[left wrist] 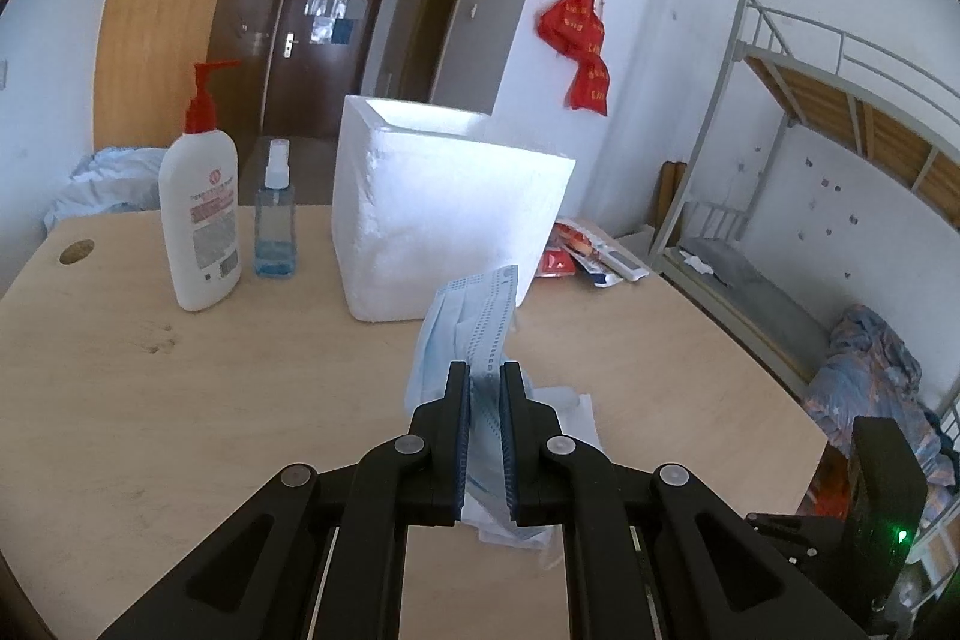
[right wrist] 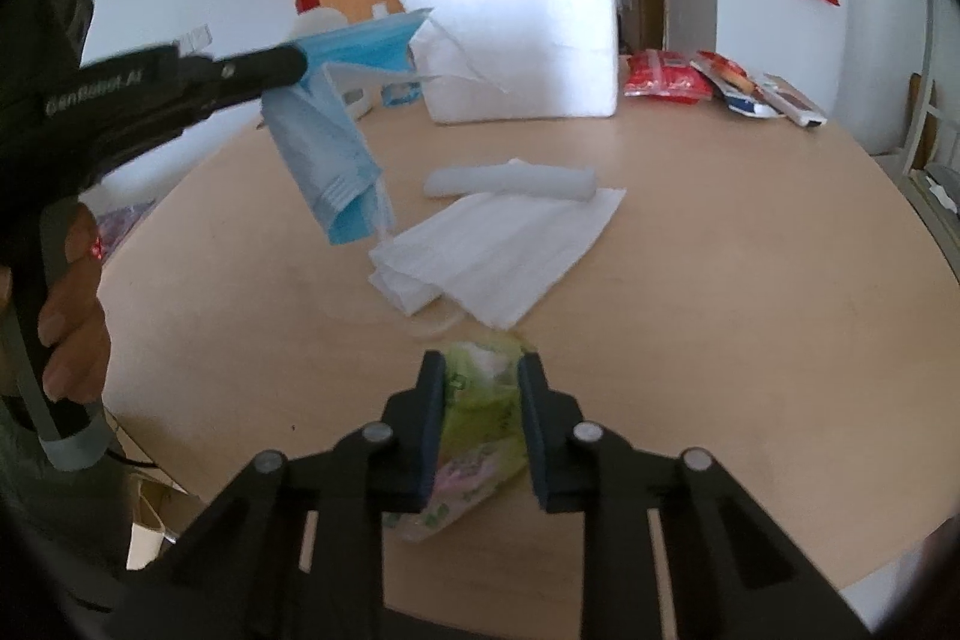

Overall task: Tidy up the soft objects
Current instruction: 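Lift the blue mask with the left tool while the right tool lifts the green packet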

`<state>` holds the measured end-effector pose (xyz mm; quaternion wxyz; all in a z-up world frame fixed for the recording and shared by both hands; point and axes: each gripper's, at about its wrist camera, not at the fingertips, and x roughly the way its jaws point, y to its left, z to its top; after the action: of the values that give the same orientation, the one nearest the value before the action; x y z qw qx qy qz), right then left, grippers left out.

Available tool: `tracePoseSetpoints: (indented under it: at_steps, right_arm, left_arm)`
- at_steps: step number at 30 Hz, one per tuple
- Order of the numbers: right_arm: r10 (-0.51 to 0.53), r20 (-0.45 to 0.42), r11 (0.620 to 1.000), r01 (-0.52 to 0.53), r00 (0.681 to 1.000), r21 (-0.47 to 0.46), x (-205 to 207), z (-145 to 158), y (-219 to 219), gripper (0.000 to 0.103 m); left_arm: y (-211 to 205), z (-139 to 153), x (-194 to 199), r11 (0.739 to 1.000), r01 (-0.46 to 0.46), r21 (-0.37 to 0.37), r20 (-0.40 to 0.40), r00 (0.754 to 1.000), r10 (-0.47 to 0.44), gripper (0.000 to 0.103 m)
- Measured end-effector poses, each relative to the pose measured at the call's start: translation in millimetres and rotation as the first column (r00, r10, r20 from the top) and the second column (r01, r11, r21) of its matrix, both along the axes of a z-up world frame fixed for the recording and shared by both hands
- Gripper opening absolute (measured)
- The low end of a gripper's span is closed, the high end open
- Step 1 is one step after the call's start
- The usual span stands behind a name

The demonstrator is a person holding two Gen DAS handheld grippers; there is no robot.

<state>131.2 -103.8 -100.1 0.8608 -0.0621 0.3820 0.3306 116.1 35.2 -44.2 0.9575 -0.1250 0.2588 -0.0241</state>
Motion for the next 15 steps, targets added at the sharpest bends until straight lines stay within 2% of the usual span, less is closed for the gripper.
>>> tracePoseSetpoints:
  at_steps: [15]
  right_arm:
    - [-0.033,0.077,0.998,0.028,0.996,0.063,-0.7,34.5,-12.6,0.028]
  left_arm:
    - [2.2,22.0,-20.3,1.000,-0.017,0.015,0.054,0.998,0.016,0.010]
